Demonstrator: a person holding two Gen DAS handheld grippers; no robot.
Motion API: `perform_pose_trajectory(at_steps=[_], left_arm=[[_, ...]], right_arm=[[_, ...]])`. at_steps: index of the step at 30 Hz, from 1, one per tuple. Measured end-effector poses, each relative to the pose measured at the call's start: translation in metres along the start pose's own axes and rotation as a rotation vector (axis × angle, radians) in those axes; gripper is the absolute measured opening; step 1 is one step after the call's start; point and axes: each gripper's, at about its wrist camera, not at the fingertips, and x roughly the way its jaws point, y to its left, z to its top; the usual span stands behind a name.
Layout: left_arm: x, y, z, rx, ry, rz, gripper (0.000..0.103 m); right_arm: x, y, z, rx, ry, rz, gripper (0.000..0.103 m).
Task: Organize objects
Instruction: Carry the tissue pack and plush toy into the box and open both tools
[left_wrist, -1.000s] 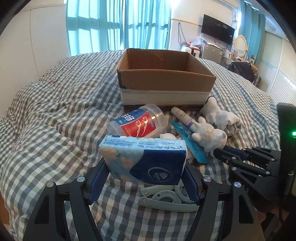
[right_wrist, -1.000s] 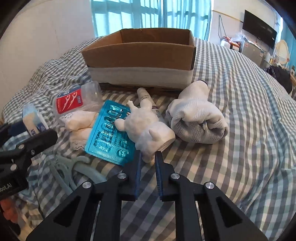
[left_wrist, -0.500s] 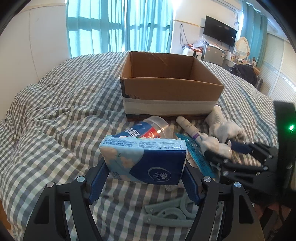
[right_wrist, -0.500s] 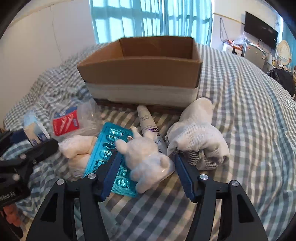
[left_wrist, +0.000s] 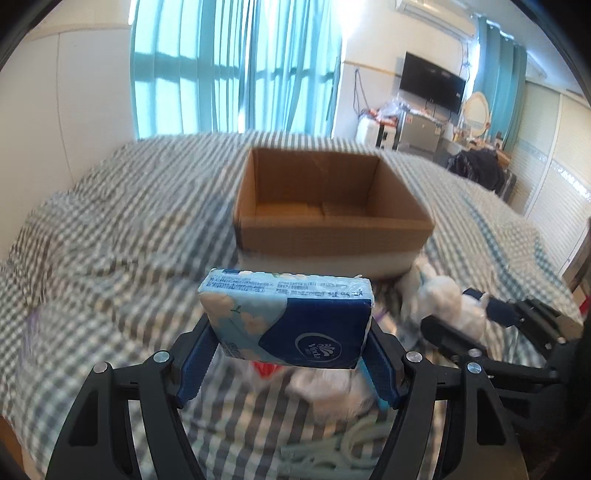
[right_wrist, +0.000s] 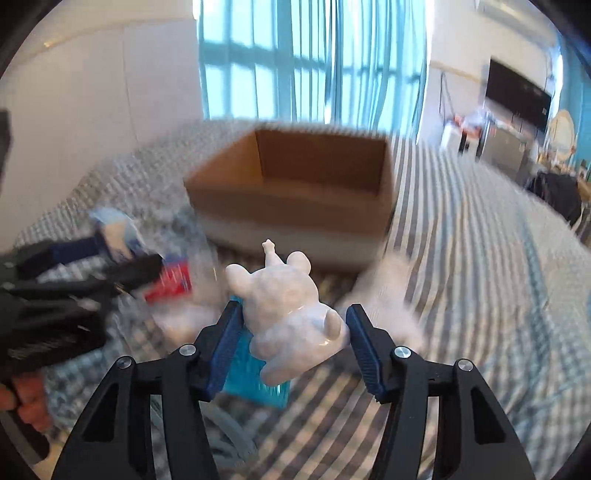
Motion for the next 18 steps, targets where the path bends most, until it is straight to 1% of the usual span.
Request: perform_pose_trajectory(at_steps=[2, 5, 10, 13, 18], left_arm=[[-0.003, -0.003, 0.017, 0.005, -0.027, -0.009, 0.075], [-0.004, -0.008, 0.046, 0.021, -0.073, -0.007, 0.075], [0.013, -0.013, 0.095, 0.029, -0.116, -0.020, 0.075], [0.035, -0.015, 0.119, 0.042, -0.119, -0.015, 0.075], [0.084, -0.018, 0.145, 0.069, -0.092, 0.006, 0.075]], right_arm=[[-0.015, -0.001, 0.020, -0.009, -0.050, 0.001, 0.058], [-0.024, -0.008, 0.053, -0.019, -0.101, -0.007, 0.058], [-0.022, -0.025, 0.101, -0.016, -0.150, -0.008, 0.058], [-0.010, -0.035, 0.128, -0.018, -0.161, -0.010, 0.058], [0.035, -0.057, 0.162, -0.005, -0.141, 0.008, 0.058]])
